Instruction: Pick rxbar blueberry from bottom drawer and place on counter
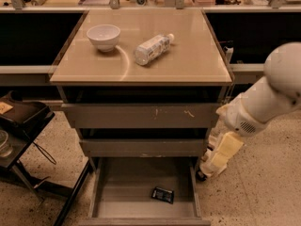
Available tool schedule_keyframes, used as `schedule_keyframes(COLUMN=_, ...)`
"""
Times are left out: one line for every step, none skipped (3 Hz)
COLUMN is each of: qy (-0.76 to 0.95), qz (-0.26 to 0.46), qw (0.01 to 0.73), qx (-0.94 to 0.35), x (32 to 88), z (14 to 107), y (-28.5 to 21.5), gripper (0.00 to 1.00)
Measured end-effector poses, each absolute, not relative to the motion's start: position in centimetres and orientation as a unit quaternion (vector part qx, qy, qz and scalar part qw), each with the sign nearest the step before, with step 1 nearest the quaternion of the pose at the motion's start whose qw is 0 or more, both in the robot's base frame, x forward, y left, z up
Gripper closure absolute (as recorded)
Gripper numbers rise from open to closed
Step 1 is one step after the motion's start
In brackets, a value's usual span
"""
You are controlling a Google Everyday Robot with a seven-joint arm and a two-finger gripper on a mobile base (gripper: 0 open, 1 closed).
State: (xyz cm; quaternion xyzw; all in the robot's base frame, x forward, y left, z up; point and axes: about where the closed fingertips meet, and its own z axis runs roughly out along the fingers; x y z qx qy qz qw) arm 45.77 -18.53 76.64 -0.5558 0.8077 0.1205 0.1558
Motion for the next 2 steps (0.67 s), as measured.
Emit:
schedule_keyframes(qy=0.812, qz=0.155, qw=0.153, qx=-0.541, x=45.7, z=70.2, y=-16.8, gripper=0.00)
schedule_keyframes(qy=0.808, qz=0.177, qw=0.152, qx=-0.541, x=45.6, z=67.3, y=-15.7, gripper=0.00)
